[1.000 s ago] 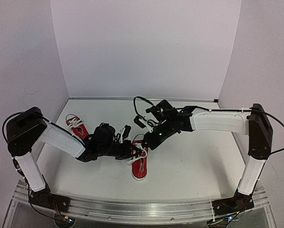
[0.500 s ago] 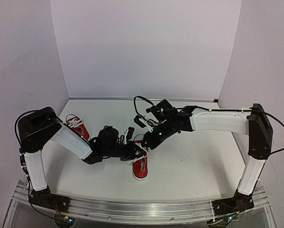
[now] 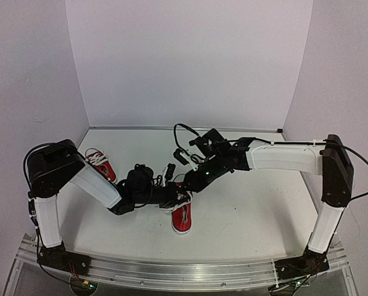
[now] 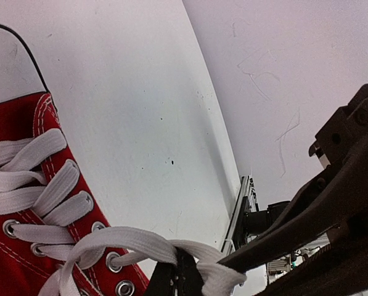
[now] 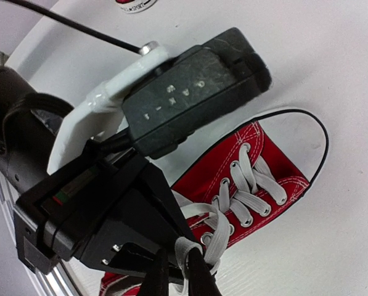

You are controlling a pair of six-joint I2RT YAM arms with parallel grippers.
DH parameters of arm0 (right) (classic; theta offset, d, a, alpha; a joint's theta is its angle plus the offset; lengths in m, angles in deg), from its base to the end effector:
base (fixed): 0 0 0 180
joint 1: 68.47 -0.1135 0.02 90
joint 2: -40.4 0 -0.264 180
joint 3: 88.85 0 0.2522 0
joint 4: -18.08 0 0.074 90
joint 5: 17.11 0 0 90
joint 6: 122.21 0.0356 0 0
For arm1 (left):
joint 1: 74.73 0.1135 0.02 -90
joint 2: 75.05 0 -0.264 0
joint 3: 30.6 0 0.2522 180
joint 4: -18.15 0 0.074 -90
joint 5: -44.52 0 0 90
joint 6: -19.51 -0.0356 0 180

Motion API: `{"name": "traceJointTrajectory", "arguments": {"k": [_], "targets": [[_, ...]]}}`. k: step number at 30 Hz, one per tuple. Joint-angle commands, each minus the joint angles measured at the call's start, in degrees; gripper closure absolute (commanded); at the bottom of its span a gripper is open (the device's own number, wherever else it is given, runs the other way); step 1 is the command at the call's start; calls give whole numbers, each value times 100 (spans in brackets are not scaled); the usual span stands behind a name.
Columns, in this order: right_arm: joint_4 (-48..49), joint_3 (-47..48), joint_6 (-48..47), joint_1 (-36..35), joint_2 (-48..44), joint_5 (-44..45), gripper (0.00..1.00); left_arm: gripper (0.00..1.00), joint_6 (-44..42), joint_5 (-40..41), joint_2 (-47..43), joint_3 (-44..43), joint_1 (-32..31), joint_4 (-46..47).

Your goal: Tie the shoes

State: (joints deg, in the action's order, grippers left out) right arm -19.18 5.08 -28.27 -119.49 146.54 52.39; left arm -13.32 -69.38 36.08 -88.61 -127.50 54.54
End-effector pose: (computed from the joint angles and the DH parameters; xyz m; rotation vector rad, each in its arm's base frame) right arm 0.2480 0.3263 0.2322 -1.1726 2.2662 0.8422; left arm 0.2115 -0.3022 0.1273 0.2610 2.2073 -1.6037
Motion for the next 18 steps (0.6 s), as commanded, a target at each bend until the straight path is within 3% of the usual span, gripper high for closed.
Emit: {"name": "traceJointTrajectory", "arguments": {"k": [1,3,9,13,18], "targets": [[118,-214,267,92,-387,49,79,100,82,104,77,-47,-22,419],[139,-397,449,224,-569,-116,69,100,48,129,50,-45,-22,341],[422,-1167,982,565,-1298,-509,55,100,52,128,96,-98,-22,322],[776,-1785,1421,842,-1584,-496,58,100,67,109,159,-161,-24,342],[1336,-2122,1792,849,-1059,-829,79,100,87,114,191,-157,-22,402]]}}
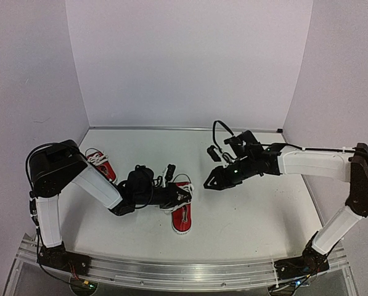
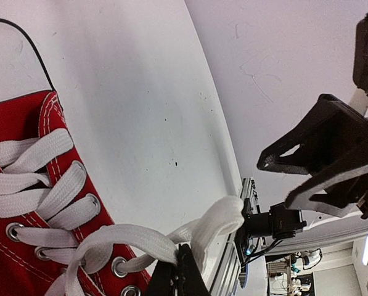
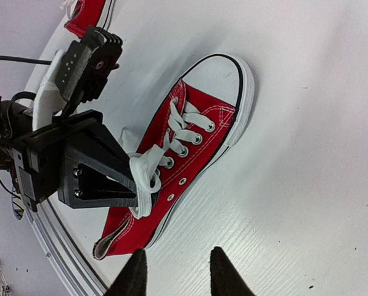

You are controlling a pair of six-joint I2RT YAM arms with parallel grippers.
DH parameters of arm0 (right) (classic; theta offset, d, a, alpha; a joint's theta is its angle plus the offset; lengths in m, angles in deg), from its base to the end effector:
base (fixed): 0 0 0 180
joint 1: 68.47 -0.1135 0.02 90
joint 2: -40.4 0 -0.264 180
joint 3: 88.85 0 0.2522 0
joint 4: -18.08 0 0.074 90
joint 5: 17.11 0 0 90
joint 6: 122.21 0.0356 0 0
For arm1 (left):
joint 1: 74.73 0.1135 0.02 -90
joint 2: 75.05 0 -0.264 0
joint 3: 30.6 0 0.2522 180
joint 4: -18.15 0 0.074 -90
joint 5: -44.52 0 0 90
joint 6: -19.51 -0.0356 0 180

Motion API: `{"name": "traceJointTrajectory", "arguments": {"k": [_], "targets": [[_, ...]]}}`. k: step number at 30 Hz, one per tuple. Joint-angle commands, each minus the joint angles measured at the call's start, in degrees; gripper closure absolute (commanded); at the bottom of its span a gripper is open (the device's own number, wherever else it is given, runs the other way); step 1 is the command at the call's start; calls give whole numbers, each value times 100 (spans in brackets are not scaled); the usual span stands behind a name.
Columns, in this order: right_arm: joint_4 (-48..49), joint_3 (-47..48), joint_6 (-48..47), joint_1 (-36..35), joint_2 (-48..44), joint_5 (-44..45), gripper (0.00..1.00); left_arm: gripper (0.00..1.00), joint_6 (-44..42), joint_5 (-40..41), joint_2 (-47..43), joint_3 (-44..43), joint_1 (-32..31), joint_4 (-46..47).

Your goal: Tie the shoes

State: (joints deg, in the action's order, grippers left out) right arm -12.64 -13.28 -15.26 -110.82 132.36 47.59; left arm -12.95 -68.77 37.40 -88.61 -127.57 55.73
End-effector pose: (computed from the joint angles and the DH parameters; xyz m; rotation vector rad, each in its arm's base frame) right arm 0.2434 0.2425 0.2284 -0.7726 2.4155 0.9836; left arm 0.2120 -0.3031 0.1214 0.2457 2.2107 -1.5980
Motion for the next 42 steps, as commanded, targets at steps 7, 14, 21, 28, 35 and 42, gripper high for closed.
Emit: {"name": "traceJointTrajectory", "arguments": {"k": [7,14,21,28,35,42], "targets": [[1491,-399,763,-29,906,-448,82,100,59,52,47,-129,-17,315],[2241,-488,992,-89,1086,-954,82,100,91,107,16,-99,-16,340],[2484,-544,1080,-213,1153,-1176,84,100,290,183,120,-19,-10,710],[2585,-579,1125,-336,1130,-1272,86,100,565,224,268,63,16,1163],[2650,-622,1165,-369,1132,-1293,85,100,842,204,453,116,46,1671],[2777,-788,1137,-433,1058,-1374,87,100,1008,183,511,204,98,1926]]}}
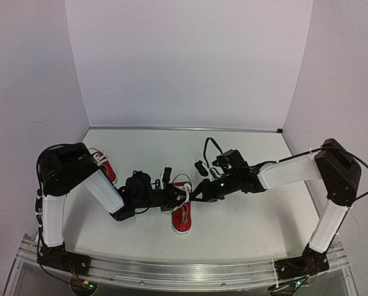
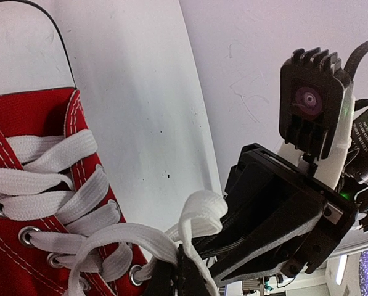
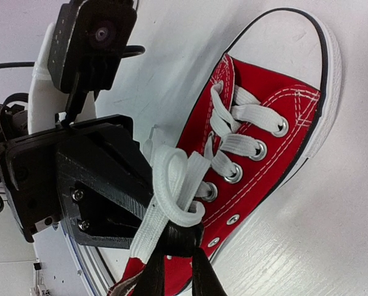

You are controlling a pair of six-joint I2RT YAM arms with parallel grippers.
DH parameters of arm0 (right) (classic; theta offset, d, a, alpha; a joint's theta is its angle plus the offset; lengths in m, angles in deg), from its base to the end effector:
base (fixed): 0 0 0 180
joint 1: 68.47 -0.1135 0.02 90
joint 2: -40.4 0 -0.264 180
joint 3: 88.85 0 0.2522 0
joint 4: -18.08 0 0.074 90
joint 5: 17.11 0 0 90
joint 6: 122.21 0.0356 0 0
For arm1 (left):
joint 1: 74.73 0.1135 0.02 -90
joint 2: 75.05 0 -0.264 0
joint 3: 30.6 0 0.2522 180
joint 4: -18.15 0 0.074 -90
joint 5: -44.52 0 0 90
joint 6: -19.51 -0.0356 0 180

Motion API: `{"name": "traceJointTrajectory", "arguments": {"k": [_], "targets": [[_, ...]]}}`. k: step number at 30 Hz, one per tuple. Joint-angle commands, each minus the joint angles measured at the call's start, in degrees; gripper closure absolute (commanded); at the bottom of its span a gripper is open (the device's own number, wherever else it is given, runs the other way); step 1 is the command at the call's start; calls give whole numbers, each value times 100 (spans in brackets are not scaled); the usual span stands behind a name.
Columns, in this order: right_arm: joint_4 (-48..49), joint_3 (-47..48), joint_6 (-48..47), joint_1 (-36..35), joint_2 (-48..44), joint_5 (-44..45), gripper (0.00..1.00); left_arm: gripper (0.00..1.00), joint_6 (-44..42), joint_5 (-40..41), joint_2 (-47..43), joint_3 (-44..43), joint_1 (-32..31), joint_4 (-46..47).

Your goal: Tie the shoes

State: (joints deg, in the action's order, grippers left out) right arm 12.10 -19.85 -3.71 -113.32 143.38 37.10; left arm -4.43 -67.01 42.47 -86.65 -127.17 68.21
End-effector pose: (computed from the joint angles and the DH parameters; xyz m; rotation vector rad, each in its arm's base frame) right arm 0.2457 0.2738 0.1637 -0.7192 2.3905 1.3274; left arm 0.2136 -0.2992 0.1049 0.0766 2.1565 -1.7069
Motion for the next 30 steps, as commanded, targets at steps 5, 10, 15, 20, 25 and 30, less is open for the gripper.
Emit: {"name": "traceJointTrajectory", "arguments": {"k": [5,10,15,20,25,30], "targets": [[306,-241,-76,-186,-188,-361,89,100,166,-13,-10,25,67,670],[310,-237,-84,-197,-138,-346,90,100,180,-51,7,-7,76,704],[310,-71,-96,-191,-36,-292,87,100,176,-110,0,-15,76,696],[303,39,-99,-192,37,-297,86,100,142,-122,-42,-14,76,626],[303,115,-104,-214,47,-314,86,100,113,-133,-37,-37,76,594],[294,167,-99,-223,111,-212,87,100,84,-194,-46,-101,67,532]]}}
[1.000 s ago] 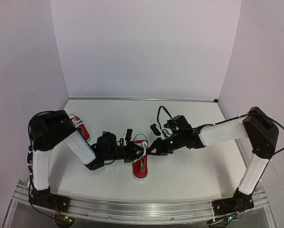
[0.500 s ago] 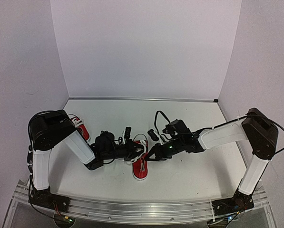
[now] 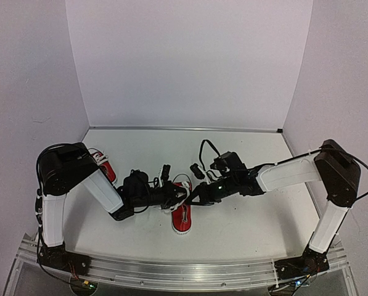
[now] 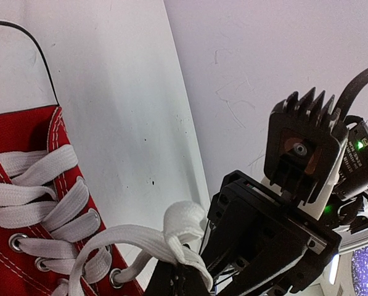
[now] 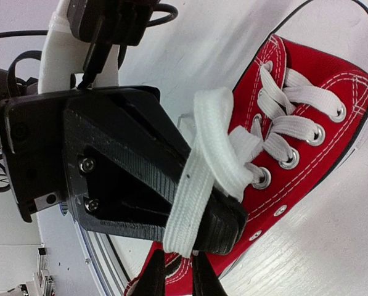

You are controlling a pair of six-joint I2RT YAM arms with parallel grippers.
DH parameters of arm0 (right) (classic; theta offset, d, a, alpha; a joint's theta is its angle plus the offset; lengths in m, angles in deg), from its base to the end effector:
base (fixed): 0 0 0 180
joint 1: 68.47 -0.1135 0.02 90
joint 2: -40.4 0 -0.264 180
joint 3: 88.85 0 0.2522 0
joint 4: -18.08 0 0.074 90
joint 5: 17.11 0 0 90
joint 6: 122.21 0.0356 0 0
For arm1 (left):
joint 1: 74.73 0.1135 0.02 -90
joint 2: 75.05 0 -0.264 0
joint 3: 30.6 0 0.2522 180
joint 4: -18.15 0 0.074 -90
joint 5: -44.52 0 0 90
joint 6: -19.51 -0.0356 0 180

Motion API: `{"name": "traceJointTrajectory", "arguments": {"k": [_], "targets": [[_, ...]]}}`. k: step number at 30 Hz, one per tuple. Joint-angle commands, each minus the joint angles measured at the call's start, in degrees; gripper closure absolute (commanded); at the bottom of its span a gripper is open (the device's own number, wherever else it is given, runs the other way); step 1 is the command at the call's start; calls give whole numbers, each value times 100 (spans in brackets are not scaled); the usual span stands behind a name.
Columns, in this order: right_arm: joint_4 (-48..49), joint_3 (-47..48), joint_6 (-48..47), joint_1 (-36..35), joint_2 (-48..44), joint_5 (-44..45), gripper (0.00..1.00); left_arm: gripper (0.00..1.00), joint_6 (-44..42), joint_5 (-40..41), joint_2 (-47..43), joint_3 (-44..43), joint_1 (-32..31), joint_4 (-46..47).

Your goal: Tie the shoes

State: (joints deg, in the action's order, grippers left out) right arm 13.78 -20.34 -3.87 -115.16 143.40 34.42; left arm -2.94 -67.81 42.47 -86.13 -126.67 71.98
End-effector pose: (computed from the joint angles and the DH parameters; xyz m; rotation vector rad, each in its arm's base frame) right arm 0.2354 0.2820 0.1641 -0.7971 2.3593 1.3966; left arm 0.2152 -0.2967 0.1098 0.0699 2.1042 -1.7602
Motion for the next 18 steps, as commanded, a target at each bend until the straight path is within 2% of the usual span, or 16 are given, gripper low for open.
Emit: {"name": "traceJointTrajectory", "arguments": {"k": [1,15,18], "targets": [[126,225,-79,-36,120,82,88,100,-82,-123,-61,-155,18,143],[-37,342,-104,-35,133,408,91,100,-263,-224,-232,-162,-54,-106],[-43,315,-80,-36,94,539,94,100,-227,-210,-232,-129,-62,-7]]}}
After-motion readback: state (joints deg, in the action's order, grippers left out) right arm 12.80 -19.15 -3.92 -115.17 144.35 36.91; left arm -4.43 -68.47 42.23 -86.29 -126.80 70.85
